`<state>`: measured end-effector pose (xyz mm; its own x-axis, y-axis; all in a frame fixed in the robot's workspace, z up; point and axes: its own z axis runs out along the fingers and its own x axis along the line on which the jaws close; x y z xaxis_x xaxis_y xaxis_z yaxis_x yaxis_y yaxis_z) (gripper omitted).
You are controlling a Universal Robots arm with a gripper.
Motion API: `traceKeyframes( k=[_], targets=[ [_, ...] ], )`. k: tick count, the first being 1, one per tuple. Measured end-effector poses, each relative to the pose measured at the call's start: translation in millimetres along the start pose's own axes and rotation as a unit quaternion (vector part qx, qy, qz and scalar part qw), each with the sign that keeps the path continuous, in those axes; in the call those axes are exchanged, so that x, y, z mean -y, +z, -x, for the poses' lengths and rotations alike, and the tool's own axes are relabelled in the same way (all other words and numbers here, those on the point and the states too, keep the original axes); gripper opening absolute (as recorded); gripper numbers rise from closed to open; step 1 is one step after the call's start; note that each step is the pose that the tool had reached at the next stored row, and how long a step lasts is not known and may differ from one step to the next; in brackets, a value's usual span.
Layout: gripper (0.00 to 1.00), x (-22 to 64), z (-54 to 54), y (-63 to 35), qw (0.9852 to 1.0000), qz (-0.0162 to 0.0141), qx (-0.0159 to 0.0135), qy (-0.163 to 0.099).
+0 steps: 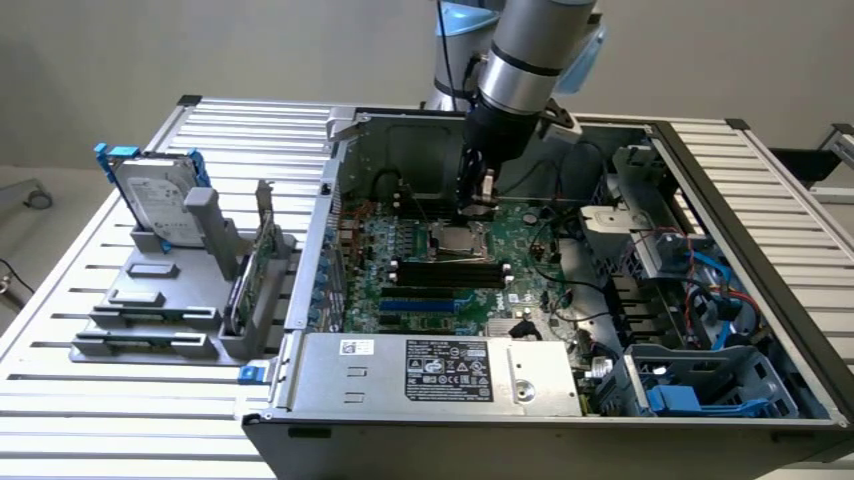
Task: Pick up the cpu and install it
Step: 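Close the cpu cover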
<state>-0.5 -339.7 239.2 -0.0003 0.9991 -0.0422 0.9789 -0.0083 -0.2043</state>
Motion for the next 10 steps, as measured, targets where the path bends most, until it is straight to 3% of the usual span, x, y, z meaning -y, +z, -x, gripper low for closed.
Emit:
traceKeyframes(
  k=[5, 10],
  targets=[
    [0.11, 6.6, 0.0, 2.6, 0.9999, -0.0106, -0.0010, -0.001],
    [0.11, 10.4, -0.1, 4.4, 0.9998, -0.0197, -0.0049, -0.002]
  ],
)
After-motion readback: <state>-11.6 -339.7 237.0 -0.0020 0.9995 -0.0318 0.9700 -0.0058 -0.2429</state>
